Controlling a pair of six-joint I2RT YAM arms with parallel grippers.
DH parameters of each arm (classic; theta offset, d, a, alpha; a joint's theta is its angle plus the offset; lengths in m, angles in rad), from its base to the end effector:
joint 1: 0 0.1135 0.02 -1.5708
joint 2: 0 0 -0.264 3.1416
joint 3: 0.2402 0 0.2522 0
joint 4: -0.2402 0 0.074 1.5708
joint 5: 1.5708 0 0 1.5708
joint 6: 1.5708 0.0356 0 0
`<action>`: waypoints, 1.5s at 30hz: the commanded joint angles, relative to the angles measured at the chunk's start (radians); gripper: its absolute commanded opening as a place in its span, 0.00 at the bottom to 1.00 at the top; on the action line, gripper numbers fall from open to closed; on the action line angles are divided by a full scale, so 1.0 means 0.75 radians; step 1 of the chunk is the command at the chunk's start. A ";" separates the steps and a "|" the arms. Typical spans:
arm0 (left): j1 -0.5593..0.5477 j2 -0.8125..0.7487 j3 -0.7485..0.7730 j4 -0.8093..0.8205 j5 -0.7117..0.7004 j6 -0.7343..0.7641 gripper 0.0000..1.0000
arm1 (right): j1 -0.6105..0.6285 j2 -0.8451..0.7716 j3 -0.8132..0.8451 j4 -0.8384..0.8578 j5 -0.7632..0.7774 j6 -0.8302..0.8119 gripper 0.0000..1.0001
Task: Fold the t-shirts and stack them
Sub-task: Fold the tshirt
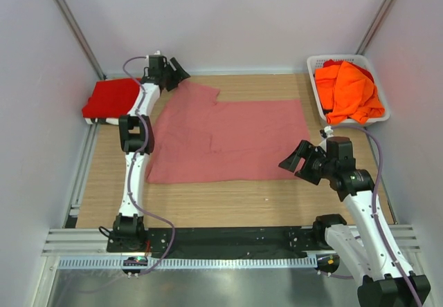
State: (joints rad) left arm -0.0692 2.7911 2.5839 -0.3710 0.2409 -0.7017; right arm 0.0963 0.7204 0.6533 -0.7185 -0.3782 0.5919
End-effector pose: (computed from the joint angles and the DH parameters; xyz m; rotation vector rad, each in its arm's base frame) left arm 0.6089 -0.0507 0.1531 -0.5497 2.1456 -0.6979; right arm 0.1438 0.0271 0.2554 0.4067 2.3878 0.7724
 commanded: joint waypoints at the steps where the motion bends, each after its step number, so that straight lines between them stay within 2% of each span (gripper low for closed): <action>1: 0.017 0.077 0.028 0.061 0.126 -0.095 0.72 | 0.007 0.021 0.072 -0.018 -0.015 -0.024 0.80; 3: 0.015 0.085 0.026 0.079 0.196 -0.118 0.63 | 0.007 0.031 0.068 -0.012 -0.013 -0.028 0.80; 7: 0.000 0.040 -0.086 0.122 0.194 -0.103 0.45 | 0.007 0.046 0.049 -0.001 -0.013 -0.024 0.80; 11: -0.002 0.026 -0.107 0.145 0.217 -0.103 0.32 | 0.007 0.034 0.031 0.005 -0.009 -0.024 0.80; 14: -0.002 0.015 -0.109 0.141 0.219 -0.099 0.12 | 0.007 0.031 0.015 0.011 -0.009 -0.026 0.80; 15: -0.002 -0.003 -0.119 0.139 0.221 -0.091 0.00 | 0.007 0.031 0.011 0.015 -0.009 -0.022 0.80; 21: -0.002 -0.181 -0.244 0.123 0.231 -0.038 0.00 | 0.005 0.097 0.006 0.142 0.003 0.006 0.81; 26: -0.002 -0.467 -0.432 0.022 0.235 0.042 0.00 | 0.007 0.362 0.157 0.230 0.161 0.002 0.81; 32: -0.014 -0.830 -0.722 -0.160 0.178 0.138 0.00 | 0.005 0.714 0.519 0.234 0.381 -0.061 0.80; 38: -0.067 -1.135 -1.115 -0.237 0.064 0.211 0.00 | -0.016 1.198 1.007 0.126 0.655 -0.143 0.80; 45: -0.173 -1.275 -1.195 -0.448 -0.020 0.279 0.00 | -0.043 1.653 1.486 0.023 0.797 -0.176 0.75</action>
State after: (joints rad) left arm -0.1688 1.8839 1.6981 -0.6041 0.2646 -0.5419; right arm 0.0738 1.8732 1.6333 -0.6506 0.1230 0.4931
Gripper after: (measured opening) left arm 0.005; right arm 0.753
